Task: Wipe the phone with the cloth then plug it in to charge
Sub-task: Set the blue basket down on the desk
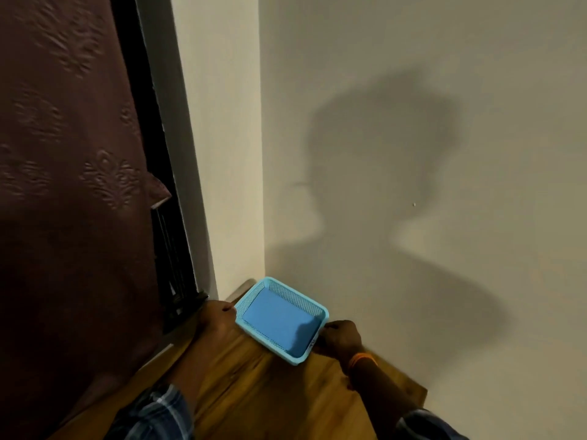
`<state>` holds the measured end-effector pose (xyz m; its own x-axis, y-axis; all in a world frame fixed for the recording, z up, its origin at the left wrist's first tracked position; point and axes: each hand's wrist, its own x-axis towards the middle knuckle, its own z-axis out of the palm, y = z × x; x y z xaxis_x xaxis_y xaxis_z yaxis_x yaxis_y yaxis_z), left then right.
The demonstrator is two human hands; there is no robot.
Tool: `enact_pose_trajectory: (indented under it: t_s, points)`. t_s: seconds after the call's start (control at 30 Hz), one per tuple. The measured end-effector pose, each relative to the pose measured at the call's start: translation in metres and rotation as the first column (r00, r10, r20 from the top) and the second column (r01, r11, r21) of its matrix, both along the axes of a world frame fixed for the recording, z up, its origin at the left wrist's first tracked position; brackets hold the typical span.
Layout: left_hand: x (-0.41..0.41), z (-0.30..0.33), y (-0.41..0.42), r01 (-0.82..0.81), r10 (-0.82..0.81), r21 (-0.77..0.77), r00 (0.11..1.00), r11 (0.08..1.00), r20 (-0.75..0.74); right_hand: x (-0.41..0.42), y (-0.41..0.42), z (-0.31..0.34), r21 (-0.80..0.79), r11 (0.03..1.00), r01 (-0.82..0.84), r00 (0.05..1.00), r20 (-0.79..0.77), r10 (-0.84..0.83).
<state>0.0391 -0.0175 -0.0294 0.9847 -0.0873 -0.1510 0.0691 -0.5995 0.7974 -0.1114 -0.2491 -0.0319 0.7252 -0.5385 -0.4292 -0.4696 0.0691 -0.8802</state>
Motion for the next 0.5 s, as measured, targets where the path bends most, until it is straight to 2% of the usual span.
enact_pose_trajectory:
  t_s: [0.17, 0.33, 0.5]
  points:
    - [-0.065, 0.031, 0.042, 0.013, -0.012, -0.022, 0.999, 1.000, 0.048, -0.065, 0.044, 0.036, -0.026, 0.999, 0.022, 0.998, 0.053, -0.021]
    - [-0.162, 0.066, 0.097, 0.075, -0.073, -0.026, 0.994, 0.997, 0.078, -0.164, 0.100, 0.078, -0.030, 0.998, 0.059, 0.994, 0.089, -0.057]
    - [-0.210, 0.091, 0.129, 0.117, -0.113, -0.076, 0.992, 0.990, 0.051, -0.213, 0.130, 0.095, -0.022, 0.996, 0.087, 0.995, 0.041, -0.086]
